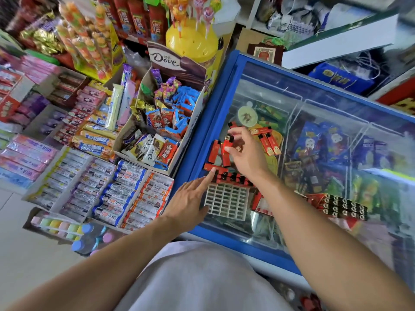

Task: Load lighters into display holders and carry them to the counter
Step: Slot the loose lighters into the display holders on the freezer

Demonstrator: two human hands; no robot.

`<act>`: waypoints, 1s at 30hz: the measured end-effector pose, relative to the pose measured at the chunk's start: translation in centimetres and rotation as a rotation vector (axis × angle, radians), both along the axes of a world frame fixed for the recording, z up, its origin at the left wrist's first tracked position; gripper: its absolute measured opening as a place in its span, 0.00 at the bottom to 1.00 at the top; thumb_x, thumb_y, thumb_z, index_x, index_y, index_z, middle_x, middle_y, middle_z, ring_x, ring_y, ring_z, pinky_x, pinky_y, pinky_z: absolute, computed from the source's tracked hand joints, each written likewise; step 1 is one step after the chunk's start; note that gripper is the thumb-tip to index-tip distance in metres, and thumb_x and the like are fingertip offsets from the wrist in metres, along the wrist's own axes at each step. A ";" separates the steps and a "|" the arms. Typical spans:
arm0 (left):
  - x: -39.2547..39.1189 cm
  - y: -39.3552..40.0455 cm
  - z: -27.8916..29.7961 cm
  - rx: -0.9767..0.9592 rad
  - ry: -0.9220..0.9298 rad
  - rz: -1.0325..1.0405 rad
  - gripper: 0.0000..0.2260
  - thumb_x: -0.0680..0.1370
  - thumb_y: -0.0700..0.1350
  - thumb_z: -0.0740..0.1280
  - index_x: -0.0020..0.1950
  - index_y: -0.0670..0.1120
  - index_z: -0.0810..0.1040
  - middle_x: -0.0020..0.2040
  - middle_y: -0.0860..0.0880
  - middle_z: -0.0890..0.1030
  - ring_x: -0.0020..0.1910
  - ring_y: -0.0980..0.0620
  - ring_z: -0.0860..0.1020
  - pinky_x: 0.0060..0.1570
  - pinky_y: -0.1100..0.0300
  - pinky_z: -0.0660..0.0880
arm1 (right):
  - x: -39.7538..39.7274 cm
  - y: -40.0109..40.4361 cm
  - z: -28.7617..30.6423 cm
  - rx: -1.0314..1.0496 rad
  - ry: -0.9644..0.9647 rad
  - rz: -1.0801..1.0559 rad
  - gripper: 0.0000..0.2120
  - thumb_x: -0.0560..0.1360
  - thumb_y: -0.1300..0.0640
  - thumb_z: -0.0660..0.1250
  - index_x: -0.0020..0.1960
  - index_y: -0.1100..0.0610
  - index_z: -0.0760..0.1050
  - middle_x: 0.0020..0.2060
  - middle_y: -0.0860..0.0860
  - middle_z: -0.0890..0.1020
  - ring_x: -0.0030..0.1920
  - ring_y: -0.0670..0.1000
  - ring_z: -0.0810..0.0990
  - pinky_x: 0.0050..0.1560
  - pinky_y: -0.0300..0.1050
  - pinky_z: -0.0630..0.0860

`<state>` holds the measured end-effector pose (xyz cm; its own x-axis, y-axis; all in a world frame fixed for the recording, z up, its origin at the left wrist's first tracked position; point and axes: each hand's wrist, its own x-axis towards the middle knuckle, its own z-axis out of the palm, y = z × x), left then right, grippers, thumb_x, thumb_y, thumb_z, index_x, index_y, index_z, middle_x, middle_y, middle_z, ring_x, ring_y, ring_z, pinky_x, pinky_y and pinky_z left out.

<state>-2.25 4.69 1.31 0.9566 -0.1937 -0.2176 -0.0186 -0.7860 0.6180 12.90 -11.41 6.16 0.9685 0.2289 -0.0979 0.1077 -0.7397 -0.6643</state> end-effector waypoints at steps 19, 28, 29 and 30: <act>0.7 -4.3 0.0 -0.224 0.347 0.283 0.47 0.77 0.47 0.72 0.81 0.61 0.38 0.76 0.54 0.69 0.35 0.54 0.82 0.28 0.67 0.75 | -11.3 -19.2 4.5 -0.022 0.017 -0.208 0.10 0.74 0.49 0.74 0.54 0.48 0.80 0.45 0.38 0.82 0.40 0.35 0.79 0.40 0.27 0.72; 1.6 -5.3 -1.1 -0.181 0.291 0.307 0.46 0.77 0.48 0.73 0.82 0.59 0.42 0.75 0.53 0.71 0.55 0.52 0.78 0.36 0.72 0.64 | -13.7 -30.2 3.1 -0.394 0.064 -0.451 0.09 0.75 0.48 0.73 0.53 0.44 0.78 0.42 0.45 0.83 0.38 0.48 0.82 0.37 0.39 0.75; 1.6 -5.5 -1.1 -0.181 0.288 0.314 0.46 0.77 0.47 0.73 0.82 0.59 0.43 0.75 0.53 0.71 0.54 0.53 0.78 0.35 0.72 0.64 | -13.7 -30.5 2.8 -0.425 0.047 -0.457 0.09 0.75 0.49 0.73 0.54 0.45 0.78 0.41 0.45 0.83 0.38 0.49 0.83 0.35 0.38 0.74; 1.6 -5.8 -1.0 -0.181 0.279 0.319 0.45 0.77 0.46 0.73 0.82 0.58 0.43 0.74 0.53 0.72 0.49 0.57 0.78 0.34 0.73 0.64 | -13.6 -30.5 2.4 -0.442 0.037 -0.450 0.09 0.75 0.50 0.73 0.54 0.45 0.78 0.41 0.44 0.83 0.37 0.48 0.83 0.32 0.36 0.72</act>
<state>-0.70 -1.11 0.26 0.8844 0.0423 -0.4648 0.3932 -0.6041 0.6932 -0.68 -41.94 8.53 0.9548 -0.2697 -0.1249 -0.2948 -0.9129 -0.2825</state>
